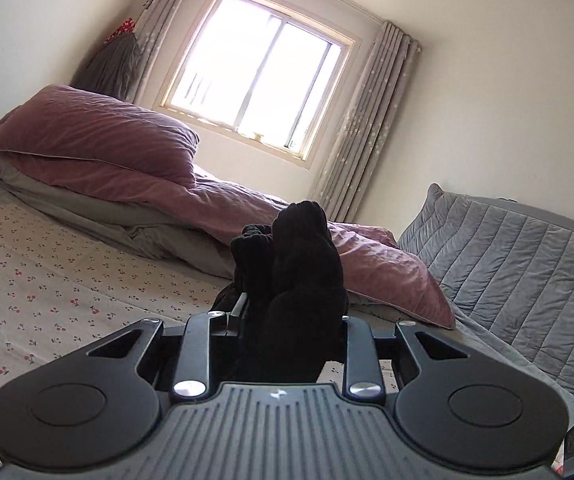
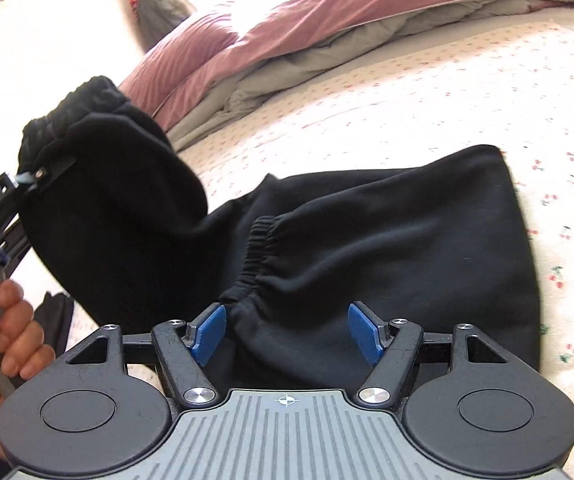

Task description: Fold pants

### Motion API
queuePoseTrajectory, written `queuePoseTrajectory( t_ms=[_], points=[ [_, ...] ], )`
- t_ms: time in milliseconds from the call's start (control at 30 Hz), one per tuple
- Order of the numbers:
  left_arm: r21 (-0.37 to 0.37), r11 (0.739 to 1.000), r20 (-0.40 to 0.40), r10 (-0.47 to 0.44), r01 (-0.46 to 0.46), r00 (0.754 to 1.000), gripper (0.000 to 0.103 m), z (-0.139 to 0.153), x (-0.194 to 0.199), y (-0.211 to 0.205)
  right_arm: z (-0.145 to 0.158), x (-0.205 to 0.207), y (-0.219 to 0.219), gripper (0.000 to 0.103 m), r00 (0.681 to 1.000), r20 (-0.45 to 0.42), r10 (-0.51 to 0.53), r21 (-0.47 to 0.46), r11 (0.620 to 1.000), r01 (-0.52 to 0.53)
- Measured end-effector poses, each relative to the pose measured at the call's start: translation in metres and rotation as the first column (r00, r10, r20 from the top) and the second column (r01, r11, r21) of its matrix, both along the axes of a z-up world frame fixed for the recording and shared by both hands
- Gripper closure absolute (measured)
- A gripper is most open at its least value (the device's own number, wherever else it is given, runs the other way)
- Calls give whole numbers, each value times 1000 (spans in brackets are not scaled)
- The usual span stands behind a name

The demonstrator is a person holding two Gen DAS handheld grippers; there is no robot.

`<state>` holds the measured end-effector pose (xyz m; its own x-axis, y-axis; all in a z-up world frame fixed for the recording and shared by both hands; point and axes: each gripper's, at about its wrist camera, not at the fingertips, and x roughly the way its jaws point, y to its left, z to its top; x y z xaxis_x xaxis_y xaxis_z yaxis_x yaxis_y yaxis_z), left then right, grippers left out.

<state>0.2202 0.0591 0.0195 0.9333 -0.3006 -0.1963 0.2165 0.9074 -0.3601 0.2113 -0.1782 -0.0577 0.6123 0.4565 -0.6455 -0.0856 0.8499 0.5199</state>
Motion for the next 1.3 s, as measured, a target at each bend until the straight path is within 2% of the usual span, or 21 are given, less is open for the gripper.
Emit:
queuePoseTrajectory(
  t_ms=[133, 267, 367, 467, 600, 667, 767, 833, 933, 1000, 1067, 1200, 1233, 1300],
  points=[
    [45, 998, 27, -54, 52, 998, 85, 8, 0, -39, -5, -3, -49, 34, 988, -54, -148, 56, 987, 151],
    [178, 980, 58, -104, 92, 993, 86, 3, 1, -80, -16, -10, -92, 34, 954, -128, -270, 122, 950, 286],
    [226, 967, 46, -131, 118, 990, 86, -4, 5, -105, -20, -16, -111, 33, 937, -150, -317, 145, 930, 338],
    [288, 945, 34, -169, 152, 985, 86, -15, 1, -122, -19, -22, -120, 33, 932, -150, -329, 163, 922, 351],
    [392, 895, -4, -229, 212, 973, 86, -35, -11, -145, -17, -27, -132, 33, 923, -151, -353, 198, 904, 378],
    [492, 836, -9, -275, 244, 961, 86, -46, -22, -166, -16, -31, -143, 33, 914, -154, -374, 209, 892, 400],
    [642, 710, -24, -357, 288, 934, 85, -70, -34, -198, -16, -36, -157, 33, 895, -168, -414, 228, 867, 443],
    [686, 645, -82, -390, 336, 917, 85, -87, -35, -213, -17, -36, -161, 33, 885, -170, -434, 227, 856, 464],
    [714, 567, -182, -417, 412, 890, 80, -108, -30, -220, -20, -35, -164, 33, 876, -161, -455, 194, 856, 480],
    [724, 553, -174, -430, 411, 886, 74, -109, -35, -216, -23, -33, -162, 33, 880, -160, -448, 167, 866, 471],
    [703, 545, -217, -447, 456, 868, 70, -103, -36, -209, -26, -34, -161, 33, 887, -162, -433, 157, 876, 456],
    [588, 575, -329, -474, 570, 817, 68, -88, -41, -183, -25, -35, -163, 30, 893, -140, -427, 145, 883, 445],
    [539, 586, -354, -494, 605, 794, 67, -83, -42, -173, -24, -35, -163, 29, 896, -133, -425, 151, 884, 442],
    [473, 606, -370, -522, 639, 769, 66, -74, -41, -155, -22, -36, -162, 28, 908, -121, -402, 184, 889, 418]
  ],
)
